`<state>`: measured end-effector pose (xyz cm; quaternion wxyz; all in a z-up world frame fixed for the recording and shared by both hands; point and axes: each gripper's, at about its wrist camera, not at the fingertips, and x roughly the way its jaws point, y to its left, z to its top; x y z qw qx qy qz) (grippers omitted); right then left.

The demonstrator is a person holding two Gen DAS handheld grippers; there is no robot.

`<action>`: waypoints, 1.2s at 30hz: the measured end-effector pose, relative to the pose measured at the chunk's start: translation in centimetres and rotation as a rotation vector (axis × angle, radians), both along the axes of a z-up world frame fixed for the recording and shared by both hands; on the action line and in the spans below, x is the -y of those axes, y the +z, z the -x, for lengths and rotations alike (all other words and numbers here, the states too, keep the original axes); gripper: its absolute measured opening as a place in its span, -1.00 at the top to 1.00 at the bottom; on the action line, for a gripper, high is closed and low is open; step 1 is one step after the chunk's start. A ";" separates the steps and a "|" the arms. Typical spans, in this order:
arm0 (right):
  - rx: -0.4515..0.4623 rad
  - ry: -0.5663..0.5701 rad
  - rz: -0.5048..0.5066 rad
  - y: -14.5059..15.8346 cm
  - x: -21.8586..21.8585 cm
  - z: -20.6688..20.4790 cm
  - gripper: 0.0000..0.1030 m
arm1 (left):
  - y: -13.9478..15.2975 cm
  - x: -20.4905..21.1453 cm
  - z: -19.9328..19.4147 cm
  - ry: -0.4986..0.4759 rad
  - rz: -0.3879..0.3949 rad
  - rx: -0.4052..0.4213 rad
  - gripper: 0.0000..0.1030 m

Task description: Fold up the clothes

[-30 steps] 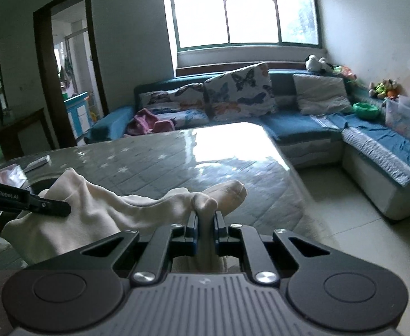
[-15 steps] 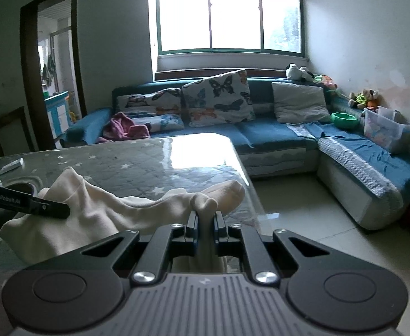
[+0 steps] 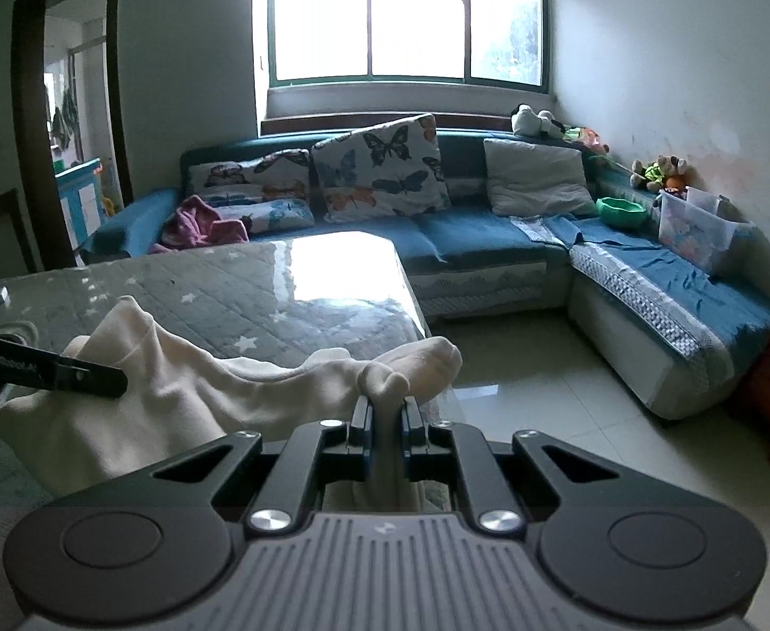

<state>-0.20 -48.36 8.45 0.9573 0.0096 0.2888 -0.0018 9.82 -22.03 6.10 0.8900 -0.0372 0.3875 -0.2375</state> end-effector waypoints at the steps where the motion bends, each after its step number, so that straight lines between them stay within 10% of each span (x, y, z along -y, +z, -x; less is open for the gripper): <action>1: -0.003 -0.001 0.001 -0.2 0.0 -0.1 0.83 | -0.1 0.1 -0.1 -0.001 -0.004 -0.003 0.68; 36: -0.070 -0.036 0.007 -2.4 0.4 -0.5 0.75 | -2.6 -0.2 -0.2 0.027 -0.074 -0.055 0.52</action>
